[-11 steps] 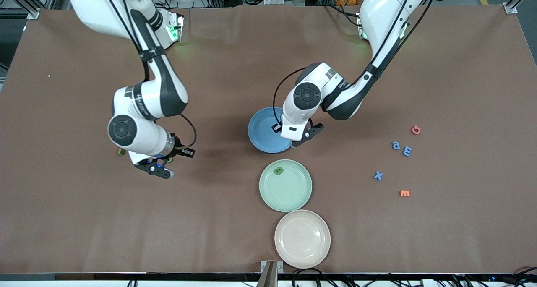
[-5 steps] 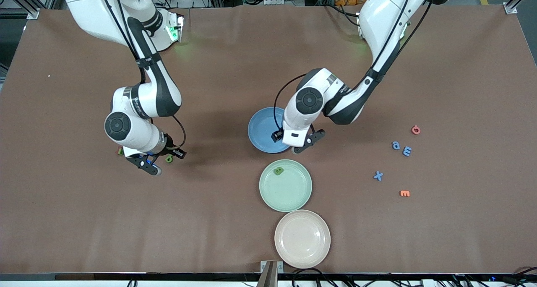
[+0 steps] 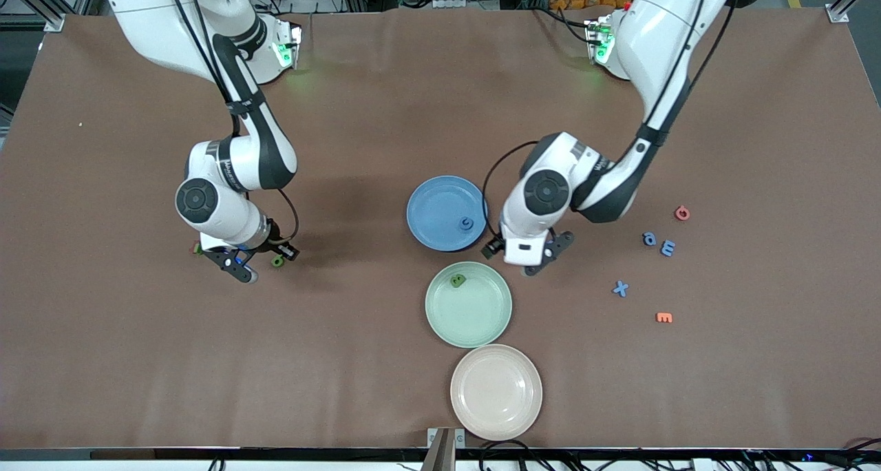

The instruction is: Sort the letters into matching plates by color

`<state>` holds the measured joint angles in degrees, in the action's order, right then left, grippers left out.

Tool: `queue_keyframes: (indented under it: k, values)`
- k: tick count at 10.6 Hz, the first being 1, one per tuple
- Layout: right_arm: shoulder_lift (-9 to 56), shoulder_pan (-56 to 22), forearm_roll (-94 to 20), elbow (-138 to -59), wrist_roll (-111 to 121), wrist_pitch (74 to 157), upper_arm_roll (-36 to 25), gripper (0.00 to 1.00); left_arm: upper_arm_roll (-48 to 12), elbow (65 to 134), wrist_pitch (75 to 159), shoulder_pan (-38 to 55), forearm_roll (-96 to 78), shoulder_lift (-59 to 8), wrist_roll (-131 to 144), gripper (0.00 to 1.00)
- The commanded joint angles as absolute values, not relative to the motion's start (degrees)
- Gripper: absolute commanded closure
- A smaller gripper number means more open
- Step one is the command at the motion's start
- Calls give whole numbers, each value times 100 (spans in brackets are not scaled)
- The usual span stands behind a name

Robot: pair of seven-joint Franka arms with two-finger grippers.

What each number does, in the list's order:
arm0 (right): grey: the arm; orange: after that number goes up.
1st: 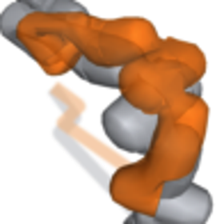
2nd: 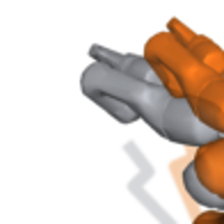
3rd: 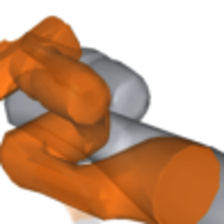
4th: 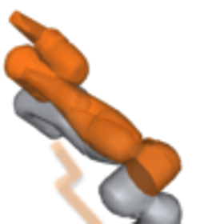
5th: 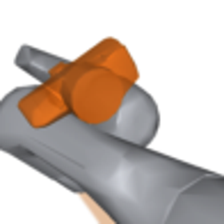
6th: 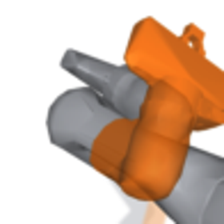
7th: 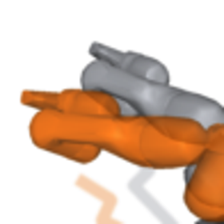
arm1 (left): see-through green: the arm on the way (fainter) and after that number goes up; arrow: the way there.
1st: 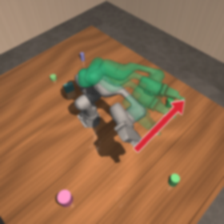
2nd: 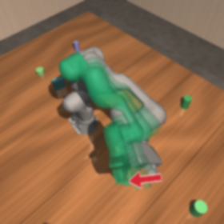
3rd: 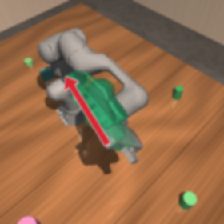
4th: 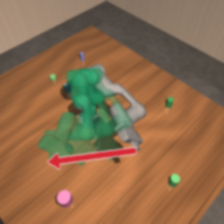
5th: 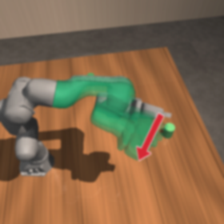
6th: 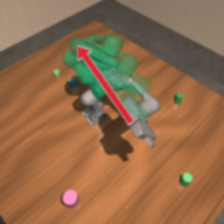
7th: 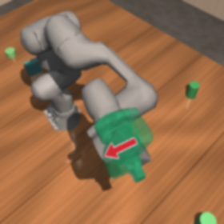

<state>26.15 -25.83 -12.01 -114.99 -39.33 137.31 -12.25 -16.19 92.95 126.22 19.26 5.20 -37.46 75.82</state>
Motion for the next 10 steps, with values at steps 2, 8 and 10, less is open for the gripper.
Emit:
queue_keyframes:
  k: [2, 8, 10]
  values:
    - [2443, -2479, -1037, -11716, -4096, 13939, -1318, 52, -1381, 9281, 12384, 1354, 694, -3630, 7901, 0]
    - [2873, -2426, -1046, -11707, -4148, 14782, -1327, 52, -520, 9290, 12655, 1336, 703, -3814, 8358, 0]
    - [2970, -2461, -1037, -11707, -4157, 14897, -1327, 51, -422, 9334, 12971, 1205, 703, -3867, 8350, 0]
